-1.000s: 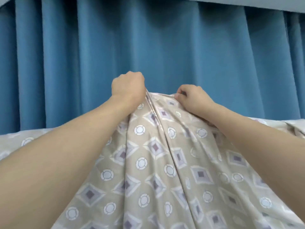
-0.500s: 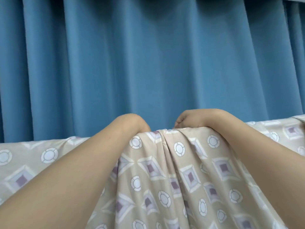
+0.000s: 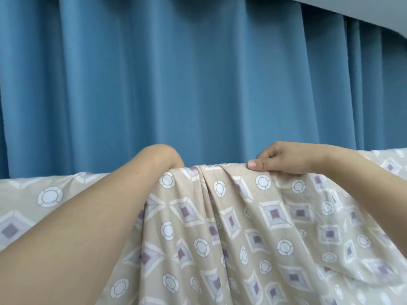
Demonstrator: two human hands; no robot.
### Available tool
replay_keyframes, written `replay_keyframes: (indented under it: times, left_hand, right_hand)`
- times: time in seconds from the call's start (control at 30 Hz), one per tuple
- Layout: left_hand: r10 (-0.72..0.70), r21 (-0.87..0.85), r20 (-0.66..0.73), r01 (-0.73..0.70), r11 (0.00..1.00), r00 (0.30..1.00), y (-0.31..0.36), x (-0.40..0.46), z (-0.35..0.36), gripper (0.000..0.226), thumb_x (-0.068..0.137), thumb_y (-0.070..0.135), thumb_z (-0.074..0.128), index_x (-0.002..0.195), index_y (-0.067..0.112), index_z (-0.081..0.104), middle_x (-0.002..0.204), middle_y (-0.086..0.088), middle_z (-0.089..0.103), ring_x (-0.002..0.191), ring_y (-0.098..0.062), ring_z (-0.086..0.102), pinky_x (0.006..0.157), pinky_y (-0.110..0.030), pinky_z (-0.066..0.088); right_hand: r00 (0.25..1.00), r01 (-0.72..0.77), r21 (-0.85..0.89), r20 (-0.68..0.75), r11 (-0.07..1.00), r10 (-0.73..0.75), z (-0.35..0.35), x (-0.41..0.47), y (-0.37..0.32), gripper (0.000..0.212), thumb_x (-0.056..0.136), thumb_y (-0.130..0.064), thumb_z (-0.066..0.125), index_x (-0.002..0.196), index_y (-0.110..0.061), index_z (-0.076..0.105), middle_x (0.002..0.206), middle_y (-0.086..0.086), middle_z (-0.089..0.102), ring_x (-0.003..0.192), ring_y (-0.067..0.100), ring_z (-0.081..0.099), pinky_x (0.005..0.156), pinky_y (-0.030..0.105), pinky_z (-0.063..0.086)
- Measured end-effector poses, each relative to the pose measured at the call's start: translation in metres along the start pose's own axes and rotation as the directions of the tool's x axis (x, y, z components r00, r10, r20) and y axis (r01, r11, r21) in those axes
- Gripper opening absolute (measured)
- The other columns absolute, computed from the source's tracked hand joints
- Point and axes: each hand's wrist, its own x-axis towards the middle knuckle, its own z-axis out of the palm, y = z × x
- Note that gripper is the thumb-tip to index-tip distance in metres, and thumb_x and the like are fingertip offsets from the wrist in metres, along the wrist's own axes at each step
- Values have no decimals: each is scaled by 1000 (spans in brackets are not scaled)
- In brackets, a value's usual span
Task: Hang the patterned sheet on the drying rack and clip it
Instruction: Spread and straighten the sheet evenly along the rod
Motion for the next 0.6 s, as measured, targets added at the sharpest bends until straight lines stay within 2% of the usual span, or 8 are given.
replay_keyframes:
  times: [0.1, 0.17, 0.23, 0.37, 0.47, 0.5, 0.53, 0.6]
  left_hand:
    - [16, 0, -13, -16, 1000, 1000, 0, -6, 1, 30, 96, 47, 46, 104, 23, 62, 109, 5, 60, 100, -19, 57, 92, -33, 45]
    - [49, -1, -64, -49, 999, 997, 0, -12, 0, 27, 93, 45, 50, 88, 22, 65, 98, 7, 65, 92, -19, 61, 94, -37, 49]
    - [91, -67, -215, -107, 992, 973, 5, -28, -3, 22, 87, 38, 54, 84, 20, 68, 91, 3, 69, 83, -21, 63, 90, -39, 53]
    - [43, -350, -654, -352, 868, 755, 31, -80, -4, 25, 86, 11, 44, 91, 19, 67, 89, 2, 68, 84, -18, 62, 79, -36, 54]
    - [140, -323, -656, -443, 836, 742, 57, -111, 24, 15, 92, 43, 50, 100, 32, 56, 94, 15, 62, 88, -6, 57, 80, -33, 49]
    - [161, -238, -651, -401, 885, 742, 66, -111, 35, 30, 88, 59, 50, 104, 34, 50, 98, 17, 61, 92, -8, 57, 79, -33, 47]
    - [159, -119, -692, -329, 937, 704, 75, -107, 45, 43, 84, 70, 47, 108, 34, 45, 101, 17, 60, 96, -11, 57, 75, -33, 43]
    - [139, 31, -830, -204, 978, 541, 81, -93, 54, 56, 81, 77, 41, 114, 32, 37, 91, 15, 59, 92, -17, 59, 68, -33, 39]
  right_hand:
    - [995, 8, -45, -95, 999, -12, 10, -1, 10, 72, 69, -84, 40, 78, -20, 72, 74, 3, 72, 65, 10, 63, 83, 31, 53]
    - [995, -20, -83, -101, 996, 11, 6, 2, 9, 73, 78, -82, 34, 81, -21, 74, 81, -2, 74, 80, 11, 68, 94, 34, 49]
    - [998, -41, -111, -50, 993, 35, 1, 6, 5, 63, 87, -73, 38, 92, -21, 73, 95, -6, 72, 93, 13, 66, 99, 36, 47]
    - [995, -72, -158, 57, 985, 82, -11, 11, 3, 49, 88, -66, 45, 105, -24, 65, 110, -10, 62, 101, 16, 62, 95, 36, 50]
    - [992, -85, -107, 88, 991, 95, -17, 13, 8, 46, 87, -63, 50, 101, -22, 64, 103, -7, 66, 92, 17, 67, 86, 36, 55]
    - [993, -73, -85, 91, 994, 81, -17, 12, 11, 45, 88, -62, 50, 98, -21, 65, 98, -5, 69, 86, 17, 68, 82, 35, 57]
    - [994, -49, -59, 92, 997, 55, -18, 10, 14, 45, 90, -61, 49, 94, -20, 67, 91, -4, 71, 80, 17, 69, 77, 33, 58]
    - [998, 29, -29, 63, 999, -27, -19, 5, 18, 49, 92, -62, 45, 90, -19, 69, 83, -4, 72, 69, 16, 67, 71, 31, 55]
